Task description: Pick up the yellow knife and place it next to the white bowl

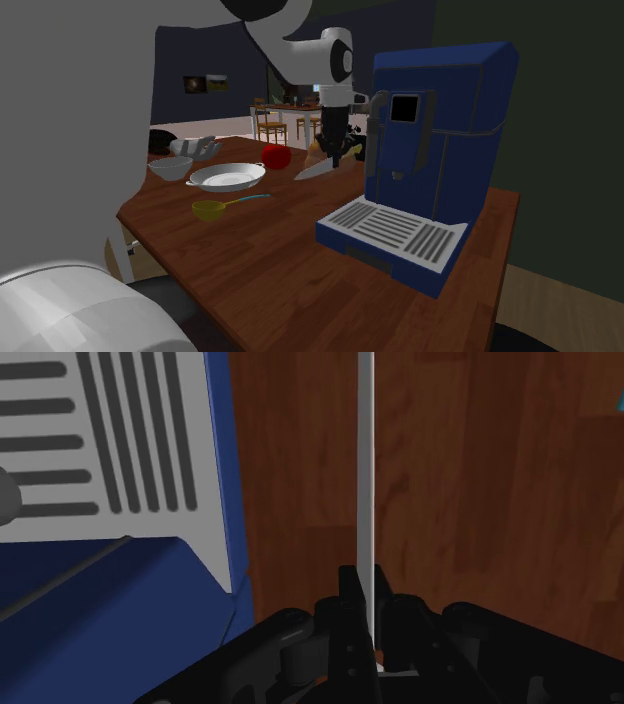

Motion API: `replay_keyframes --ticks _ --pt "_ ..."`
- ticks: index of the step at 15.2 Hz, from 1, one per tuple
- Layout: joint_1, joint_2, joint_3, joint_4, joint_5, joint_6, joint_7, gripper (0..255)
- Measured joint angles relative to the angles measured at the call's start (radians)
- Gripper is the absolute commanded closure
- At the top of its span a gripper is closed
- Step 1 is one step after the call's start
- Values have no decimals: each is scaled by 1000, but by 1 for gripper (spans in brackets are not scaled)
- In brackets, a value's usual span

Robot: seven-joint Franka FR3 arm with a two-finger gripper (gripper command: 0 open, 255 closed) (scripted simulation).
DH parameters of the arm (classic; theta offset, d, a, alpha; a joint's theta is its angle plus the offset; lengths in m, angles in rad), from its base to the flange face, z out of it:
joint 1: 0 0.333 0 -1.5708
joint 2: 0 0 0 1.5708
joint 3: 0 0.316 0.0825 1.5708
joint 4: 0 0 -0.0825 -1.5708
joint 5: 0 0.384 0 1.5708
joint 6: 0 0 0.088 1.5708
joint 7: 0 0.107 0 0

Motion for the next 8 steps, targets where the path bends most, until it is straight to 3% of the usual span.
replay_keyframes --ticks 3,8 --pt "5 -11 3 15 0 -25 8 255" --pt "58 -66 35 -59 -4 -8 95 255"
